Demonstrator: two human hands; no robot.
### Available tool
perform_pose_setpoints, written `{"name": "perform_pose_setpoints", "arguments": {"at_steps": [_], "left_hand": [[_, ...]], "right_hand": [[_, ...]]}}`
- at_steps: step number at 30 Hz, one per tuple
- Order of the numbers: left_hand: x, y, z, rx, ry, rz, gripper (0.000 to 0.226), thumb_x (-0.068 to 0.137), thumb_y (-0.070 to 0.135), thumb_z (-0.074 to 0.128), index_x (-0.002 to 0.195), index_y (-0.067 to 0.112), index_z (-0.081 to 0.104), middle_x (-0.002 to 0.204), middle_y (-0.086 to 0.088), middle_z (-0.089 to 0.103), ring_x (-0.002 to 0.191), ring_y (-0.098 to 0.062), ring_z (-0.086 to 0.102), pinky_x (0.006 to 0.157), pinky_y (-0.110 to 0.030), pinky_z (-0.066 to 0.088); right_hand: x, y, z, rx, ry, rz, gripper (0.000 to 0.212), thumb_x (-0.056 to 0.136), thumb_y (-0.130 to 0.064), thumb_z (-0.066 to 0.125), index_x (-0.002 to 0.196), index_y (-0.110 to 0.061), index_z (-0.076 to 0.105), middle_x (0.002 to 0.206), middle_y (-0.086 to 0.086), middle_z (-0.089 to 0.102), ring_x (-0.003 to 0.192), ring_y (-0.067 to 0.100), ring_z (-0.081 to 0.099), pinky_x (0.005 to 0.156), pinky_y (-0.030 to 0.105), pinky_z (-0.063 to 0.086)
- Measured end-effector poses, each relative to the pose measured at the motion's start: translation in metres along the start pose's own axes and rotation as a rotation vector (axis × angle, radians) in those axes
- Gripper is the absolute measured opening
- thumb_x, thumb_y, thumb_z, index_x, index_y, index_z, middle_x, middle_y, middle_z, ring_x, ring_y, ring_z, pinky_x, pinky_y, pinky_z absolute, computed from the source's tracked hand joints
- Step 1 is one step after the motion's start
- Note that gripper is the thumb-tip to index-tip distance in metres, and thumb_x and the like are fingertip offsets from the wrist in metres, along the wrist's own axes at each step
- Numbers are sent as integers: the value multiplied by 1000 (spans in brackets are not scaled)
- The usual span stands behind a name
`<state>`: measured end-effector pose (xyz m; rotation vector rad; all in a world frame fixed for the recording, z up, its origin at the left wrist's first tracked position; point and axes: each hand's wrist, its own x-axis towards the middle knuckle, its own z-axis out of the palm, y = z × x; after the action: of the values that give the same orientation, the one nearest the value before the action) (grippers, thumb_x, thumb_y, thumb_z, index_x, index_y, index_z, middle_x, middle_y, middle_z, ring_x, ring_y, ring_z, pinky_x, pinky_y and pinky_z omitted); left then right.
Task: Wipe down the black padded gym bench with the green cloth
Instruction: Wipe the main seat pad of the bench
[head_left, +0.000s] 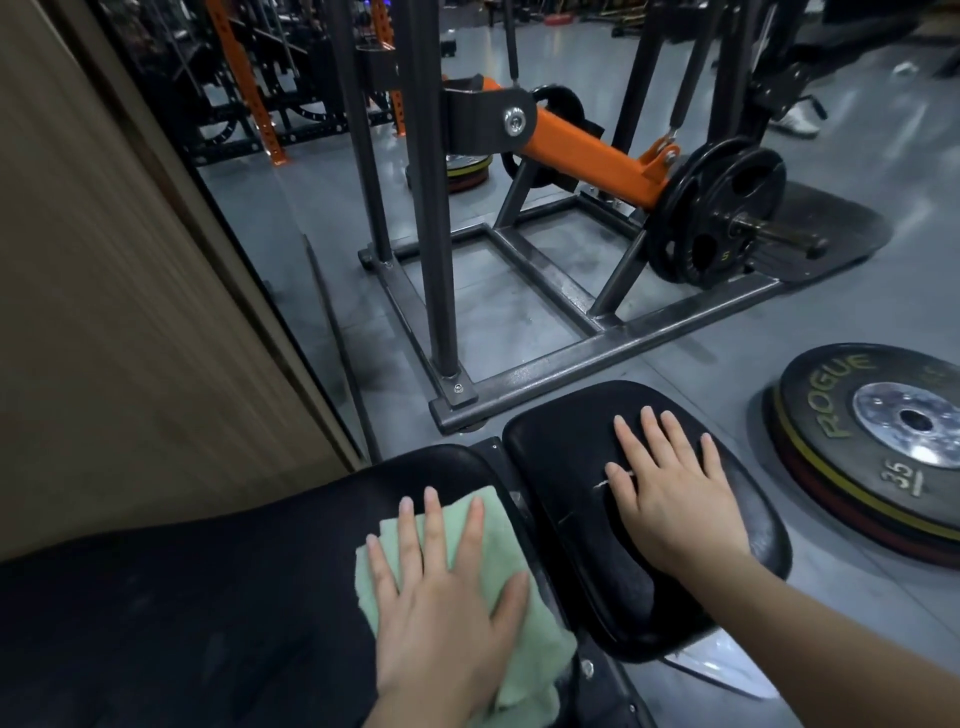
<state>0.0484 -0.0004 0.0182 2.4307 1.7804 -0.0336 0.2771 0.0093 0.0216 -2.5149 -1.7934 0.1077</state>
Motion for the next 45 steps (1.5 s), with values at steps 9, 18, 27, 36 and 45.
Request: {"name": "perform_pose_setpoints", "arguments": {"at_steps": [9, 18, 27, 36, 45], "left_hand": [[66, 9, -14, 32, 34, 7, 71, 88, 68, 4, 149, 35, -16, 156, -8, -25, 141, -28, -28, 110, -57, -19], [31, -23, -36, -295, 136, 0, 91, 54, 69, -46, 136, 32, -33, 145, 12, -40, 130, -7, -43, 102, -29, -35], [-13, -108, 7, -134, 113, 39, 72, 101, 49, 7, 136, 3, 50, 145, -11, 44, 137, -21, 29, 112, -38, 11], [-7, -104, 13, -126, 212, 32, 72, 100, 47, 4, 137, 3, 47, 146, -11, 43, 139, -22, 27, 114, -38, 12], [-7, -102, 16, -136, 291, 45, 72, 100, 47, 6, 135, 3, 51, 145, -11, 44, 141, -19, 20, 116, -37, 11]], "right_hand": [[-11, -18, -4, 24, -31, 122, 55, 102, -44, 12, 153, -29, -4, 161, -3, -9, 147, 15, -13, 118, 40, -7], [-37, -122, -20, 598, 89, -254, 68, 90, -49, 11, 150, -18, 22, 155, -9, 13, 146, 8, 3, 114, 16, -2], [-44, -158, 16, 306, -52, -301, 111, 62, -74, -37, 153, -26, 4, 152, -12, -15, 139, 8, -23, 113, 25, -18], [3, -157, 2, 225, -165, -246, 65, 95, -62, 18, 152, -36, 0, 159, -15, -10, 146, 8, -14, 116, 28, -8], [-39, -136, 5, 249, -204, -227, 95, 66, -88, -13, 148, -41, -11, 155, -18, -19, 145, 12, -19, 119, 29, 1]]}}
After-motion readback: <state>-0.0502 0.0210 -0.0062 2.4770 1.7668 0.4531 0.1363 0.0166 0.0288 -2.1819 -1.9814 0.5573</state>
